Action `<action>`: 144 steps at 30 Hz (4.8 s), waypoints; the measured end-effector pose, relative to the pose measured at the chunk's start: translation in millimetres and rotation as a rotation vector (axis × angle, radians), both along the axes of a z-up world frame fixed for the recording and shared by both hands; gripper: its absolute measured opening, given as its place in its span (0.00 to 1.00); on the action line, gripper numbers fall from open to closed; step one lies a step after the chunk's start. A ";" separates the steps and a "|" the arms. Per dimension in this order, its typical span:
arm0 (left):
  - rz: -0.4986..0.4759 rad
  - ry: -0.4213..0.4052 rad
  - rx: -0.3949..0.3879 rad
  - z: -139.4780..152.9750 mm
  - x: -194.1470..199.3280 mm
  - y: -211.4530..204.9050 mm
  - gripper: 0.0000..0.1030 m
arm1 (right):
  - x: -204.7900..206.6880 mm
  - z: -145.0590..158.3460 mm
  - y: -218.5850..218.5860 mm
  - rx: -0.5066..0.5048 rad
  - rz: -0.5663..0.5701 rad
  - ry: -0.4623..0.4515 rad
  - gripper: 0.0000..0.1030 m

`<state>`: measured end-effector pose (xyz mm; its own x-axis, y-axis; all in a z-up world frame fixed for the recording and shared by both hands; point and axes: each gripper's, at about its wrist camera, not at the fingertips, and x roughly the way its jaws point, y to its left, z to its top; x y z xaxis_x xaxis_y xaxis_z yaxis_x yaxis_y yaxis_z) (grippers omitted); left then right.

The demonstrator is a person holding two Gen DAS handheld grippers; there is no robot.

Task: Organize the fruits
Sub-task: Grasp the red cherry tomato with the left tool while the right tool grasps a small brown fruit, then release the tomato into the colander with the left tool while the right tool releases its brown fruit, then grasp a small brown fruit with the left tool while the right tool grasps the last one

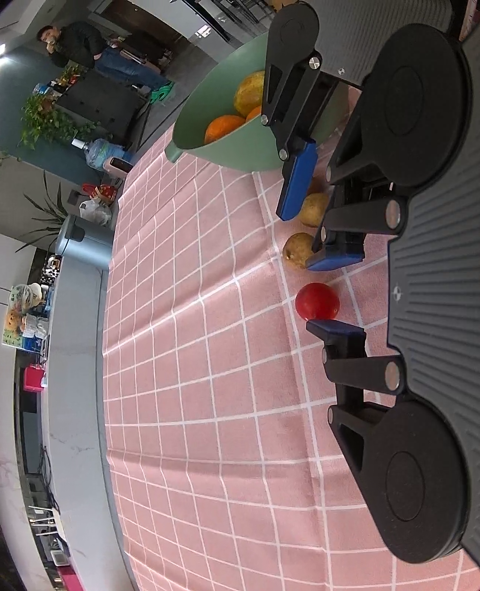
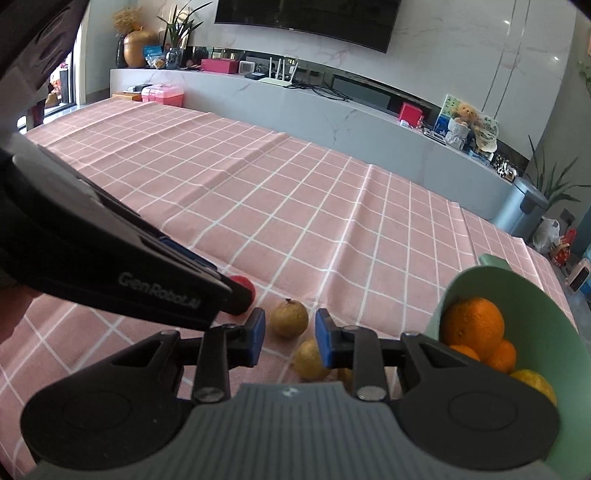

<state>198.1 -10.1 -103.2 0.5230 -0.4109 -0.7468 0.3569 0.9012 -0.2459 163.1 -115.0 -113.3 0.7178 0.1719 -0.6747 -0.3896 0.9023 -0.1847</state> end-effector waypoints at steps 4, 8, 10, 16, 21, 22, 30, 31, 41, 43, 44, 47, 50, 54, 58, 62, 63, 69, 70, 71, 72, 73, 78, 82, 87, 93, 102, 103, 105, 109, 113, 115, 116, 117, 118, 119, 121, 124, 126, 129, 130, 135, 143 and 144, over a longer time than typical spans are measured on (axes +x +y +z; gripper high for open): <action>-0.001 -0.007 0.023 -1.6 2.7 -2.2 0.33 | 5.3 -1.4 1.2 0.005 0.003 0.007 0.25; 0.023 0.011 0.016 -7.2 9.2 1.3 0.33 | 8.3 -6.0 2.1 0.003 0.003 0.015 0.25; 0.036 0.040 -0.007 -10.4 13.4 3.9 0.30 | 10.5 -7.9 2.6 0.007 -0.005 0.022 0.25; 0.052 0.041 -0.021 -11.8 10.9 10.2 0.28 | 14.5 -10.6 5.8 -0.001 0.001 0.028 0.24; 0.080 0.040 -0.030 -10.0 7.2 15.0 0.28 | 14.9 -12.3 9.5 -0.020 0.015 0.026 0.24; 0.082 0.038 -0.025 -9.5 6.0 15.5 0.28 | 15.2 -12.5 10.5 -0.026 0.015 0.024 0.23; 0.124 0.041 -0.035 0.2 -1.1 24.1 0.27 | 6.0 -5.9 13.2 -0.015 0.031 0.008 0.20; 0.132 0.037 -0.026 2.3 -3.9 25.6 0.28 | 3.8 -3.8 13.7 -0.009 0.039 0.005 0.20; 0.246 0.031 -0.003 39.0 -33.1 36.6 0.28 | -18.4 30.9 15.5 0.102 0.082 0.077 0.20; 0.252 0.025 0.002 47.1 -40.0 34.3 0.28 | -24.9 38.9 12.5 0.131 0.082 0.088 0.20; 0.254 0.020 0.004 51.3 -43.8 32.8 0.28 | -28.9 43.5 10.5 0.145 0.083 0.090 0.20; 0.254 0.003 -0.002 65.1 -54.9 27.5 0.28 | -41.3 54.9 4.4 0.172 0.087 0.087 0.20; 0.259 0.021 -0.030 74.7 -63.4 23.8 0.28 | -52.4 64.5 -2.8 0.171 0.099 0.092 0.20; 0.288 0.043 -0.063 83.6 -74.3 16.5 0.28 | -61.4 79.1 -18.8 0.164 0.114 0.108 0.20; 0.264 0.038 -0.084 92.7 -79.7 -1.4 0.28 | -68.1 99.6 -41.0 0.121 0.122 0.079 0.20; 0.228 0.029 -0.095 103.8 -80.3 -26.6 0.28 | -72.5 117.7 -70.0 0.097 0.103 0.066 0.20; 0.210 0.027 -0.098 107.4 -79.8 -35.4 0.28 | -72.9 121.4 -78.1 0.091 0.096 0.068 0.20; 0.139 0.047 -0.137 121.2 -69.8 -82.9 0.28 | -68.3 136.0 -122.0 0.030 0.057 0.085 0.20; 0.128 0.056 -0.148 122.7 -66.1 -91.3 0.28 | -66.6 137.2 -127.7 0.024 0.051 0.091 0.20; 0.116 0.066 -0.157 123.2 -62.3 -99.8 0.28 | -64.0 138.6 -134.3 0.019 0.043 0.101 0.20; 0.103 0.074 -0.162 122.6 -59.2 -106.5 0.28 | -60.7 139.5 -141.5 0.015 0.035 0.114 0.20; 0.084 0.082 -0.166 121.5 -55.0 -114.5 0.28 | -58.3 139.6 -147.5 0.011 0.027 0.124 0.20; 0.054 0.137 -0.161 109.0 -36.8 -142.0 0.28 | -43.6 132.3 -175.8 -0.025 -0.014 0.203 0.20; 0.045 0.157 -0.136 99.9 -28.2 -157.1 0.28 | -31.2 122.1 -187.4 -0.063 -0.020 0.252 0.20; 0.040 0.199 -0.095 83.8 -15.2 -167.5 0.28 | -16.7 110.9 -191.7 -0.106 -0.007 0.301 0.20; 0.042 0.253 -0.063 67.2 -5.1 -172.2 0.28 | -3.4 94.6 -195.8 -0.116 -0.004 0.364 0.20; 0.064 0.302 -0.017 46.6 4.6 -175.2 0.28 | 8.7 72.8 -195.8 -0.102 -0.002 0.424 0.20; 0.061 0.295 -0.016 46.1 4.4 -175.6 0.28 | 9.9 70.1 -196.6 -0.101 -0.005 0.430 0.20; 0.056 0.290 -0.009 46.6 5.2 -177.6 0.28 | 11.3 64.6 -199.2 -0.093 -0.009 0.443 0.20; 0.043 0.289 0.004 46.9 6.6 -180.5 0.28 | 13.2 56.4 -203.1 -0.083 -0.024 0.468 0.20; 0.049 0.291 -0.011 44.7 9.2 -177.8 0.29 | 13.7 54.8 -208.1 -0.061 -0.041 0.479 0.20; 0.058 0.295 -0.024 44.1 9.6 -176.0 0.29 | 13.7 56.2 -209.2 -0.048 -0.046 0.480 0.20; 0.059 0.299 -0.029 43.8 9.8 -174.9 0.30 | 13.7 57.1 -209.4 -0.048 -0.046 0.478 0.20; 0.060 0.302 -0.034 43.6 9.5 -173.7 0.35 | 13.4 58.0 -209.3 -0.051 -0.046 0.476 0.20; 0.062 0.303 -0.036 43.8 9.3 -172.8 0.38 | 13.1 59.3 -209.4 -0.052 -0.048 0.473 0.20; 0.061 0.303 -0.037 44.5 8.6 -171.9 0.38 | 13.2 60.8 -209.9 -0.052 -0.051 0.470 0.21; 0.059 0.295 -0.040 47.8 7.6 -170.2 0.41 | 11.9 65.2 -210.0 -0.047 -0.053 0.463 0.21; 0.049 0.275 -0.049 56.7 4.9 -165.6 0.43 | 8.9 74.6 -208.6 -0.038 -0.059 0.442 0.31; 0.047 0.255 -0.045 64.9 1.9 -161.6 0.44 | 5.3 82.4 -205.7 -0.037 -0.058 0.423 0.32; 0.051 0.218 -0.038 76.6 -3.9 -152.7 0.44 | -1.1 95.5 -199.5 -0.021 -0.055 0.391 0.32; 0.056 0.205 -0.036 80.4 -6.3 -148.3 0.44 | -3.1 99.3 -196.8 -0.013 -0.055 0.382 0.32; 0.082 0.148 -0.035 97.6 -15.4 -123.8 0.44 | -14.1 117.1 -177.1 0.018 -0.054 0.313 0.36; 0.017 -0.041 0.091 113.4 -44.1 -86.1 0.44 | -41.8 129.4 -134.1 0.159 -0.069 0.196 0.38; 0.020 -0.048 0.096 113.1 -47.0 -80.2 0.44 | -45.0 128.2 -128.1 0.173 -0.073 0.186 0.38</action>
